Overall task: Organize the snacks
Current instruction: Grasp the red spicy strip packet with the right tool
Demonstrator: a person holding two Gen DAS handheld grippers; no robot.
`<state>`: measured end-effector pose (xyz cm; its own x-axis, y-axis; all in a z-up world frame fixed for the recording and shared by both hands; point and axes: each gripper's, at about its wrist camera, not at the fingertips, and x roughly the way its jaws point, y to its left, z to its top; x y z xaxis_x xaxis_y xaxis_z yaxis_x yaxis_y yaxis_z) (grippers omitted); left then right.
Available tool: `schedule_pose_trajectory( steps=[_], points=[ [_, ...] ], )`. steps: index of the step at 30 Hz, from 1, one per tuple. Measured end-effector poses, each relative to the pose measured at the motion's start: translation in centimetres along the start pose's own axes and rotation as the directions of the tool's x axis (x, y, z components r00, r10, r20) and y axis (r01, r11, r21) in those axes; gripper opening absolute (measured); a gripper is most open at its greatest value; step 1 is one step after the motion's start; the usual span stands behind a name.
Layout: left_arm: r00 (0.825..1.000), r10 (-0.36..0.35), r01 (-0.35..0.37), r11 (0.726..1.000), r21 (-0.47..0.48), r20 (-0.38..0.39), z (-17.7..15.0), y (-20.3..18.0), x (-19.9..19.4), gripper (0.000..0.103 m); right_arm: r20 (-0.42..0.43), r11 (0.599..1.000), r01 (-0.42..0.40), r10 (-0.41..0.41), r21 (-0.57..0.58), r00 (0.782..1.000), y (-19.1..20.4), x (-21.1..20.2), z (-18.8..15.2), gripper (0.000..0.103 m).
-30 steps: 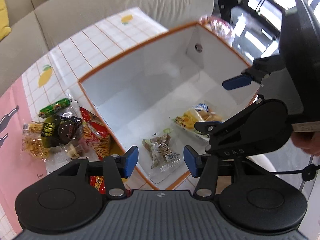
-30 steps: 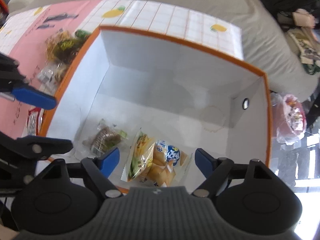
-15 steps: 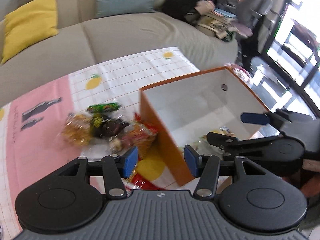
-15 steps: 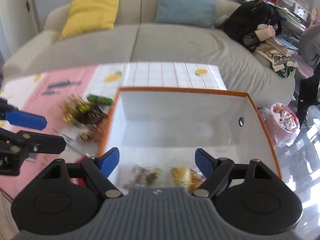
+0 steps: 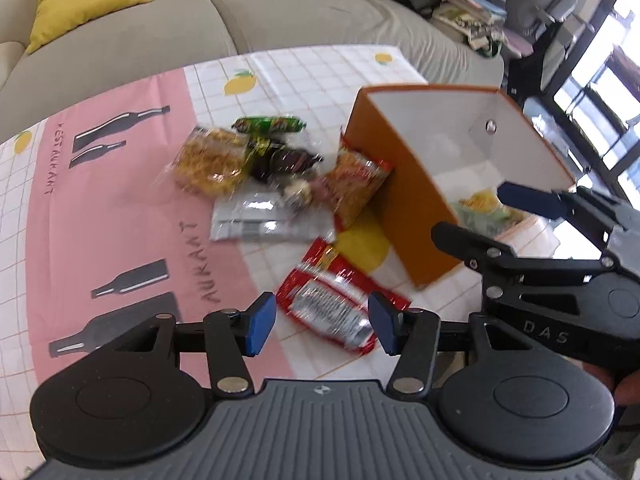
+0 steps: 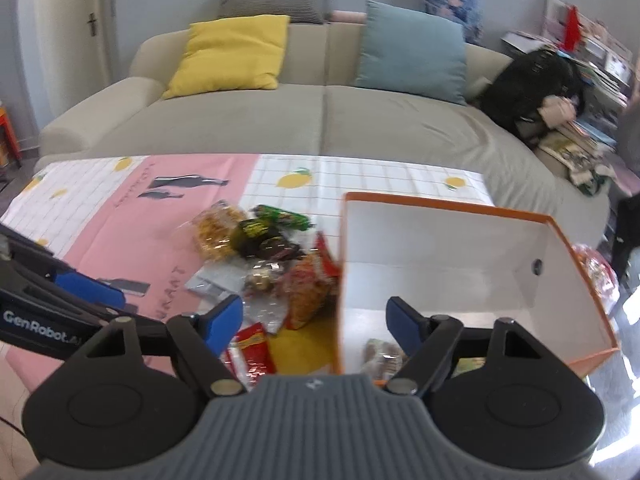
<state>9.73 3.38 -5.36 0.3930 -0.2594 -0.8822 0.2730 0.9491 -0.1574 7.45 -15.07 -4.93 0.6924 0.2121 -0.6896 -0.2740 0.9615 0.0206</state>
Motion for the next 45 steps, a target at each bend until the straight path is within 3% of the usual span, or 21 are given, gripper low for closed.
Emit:
schedule_pose_trajectory(
  steps=[5,12,15,17,19,22,27,39,42,45],
  points=[
    [0.999,-0.002,0.003,1.000,0.030,-0.039,-0.7,1.5,0.5,0.062,-0.019,0.998,-0.045,0.044,-0.052,0.999,2.1,0.9,-0.4,0.058],
    [0.996,0.031,-0.028,0.999,0.039,-0.081,-1.3,3.8,1.4,0.062,-0.081,0.984,-0.113,0.102,-0.138,0.991,5.5,3.5,-1.5,0.055],
    [0.995,0.035,-0.032,0.999,0.033,-0.095,-1.4,4.6,2.1,0.062,-0.117,0.976,-0.131,0.112,-0.172,0.987,6.6,5.0,-2.3,0.059],
    [0.994,0.034,-0.032,0.999,0.026,-0.103,-1.5,4.9,2.6,0.062,-0.163,0.973,-0.143,0.114,-0.182,0.980,6.8,6.4,-2.9,0.072],
    [0.993,0.029,-0.027,0.999,0.016,-0.114,-1.5,5.2,3.2,0.062,-0.214,0.968,-0.157,0.114,-0.195,0.970,7.1,7.9,-3.5,0.077],
    [0.991,0.023,-0.022,1.000,0.010,-0.129,-1.6,5.4,4.0,0.062,-0.264,0.961,-0.154,0.091,-0.229,0.960,7.3,9.8,-4.4,0.093],
    [0.989,0.028,-0.025,0.999,0.019,-0.147,-1.6,5.4,5.2,0.062,-0.348,0.951,-0.190,0.097,-0.244,0.933,7.0,12.1,-5.4,0.094],
    [0.985,0.013,-0.013,1.000,0.003,-0.174,-1.6,5.7,6.7,0.062,-0.409,0.956,-0.217,0.121,-0.197,0.905,6.6,14.6,-5.5,0.095],
    [0.984,0.011,-0.012,1.000,-0.003,-0.177,-1.6,5.8,6.9,0.062,-0.417,0.963,-0.218,0.134,-0.159,0.899,6.3,15.0,-5.2,0.092],
    [0.985,0.009,-0.011,1.000,-0.011,-0.175,-1.6,6.0,6.9,0.062,-0.408,0.962,-0.217,0.134,-0.164,0.903,6.6,14.9,-4.8,0.080]
  ],
)
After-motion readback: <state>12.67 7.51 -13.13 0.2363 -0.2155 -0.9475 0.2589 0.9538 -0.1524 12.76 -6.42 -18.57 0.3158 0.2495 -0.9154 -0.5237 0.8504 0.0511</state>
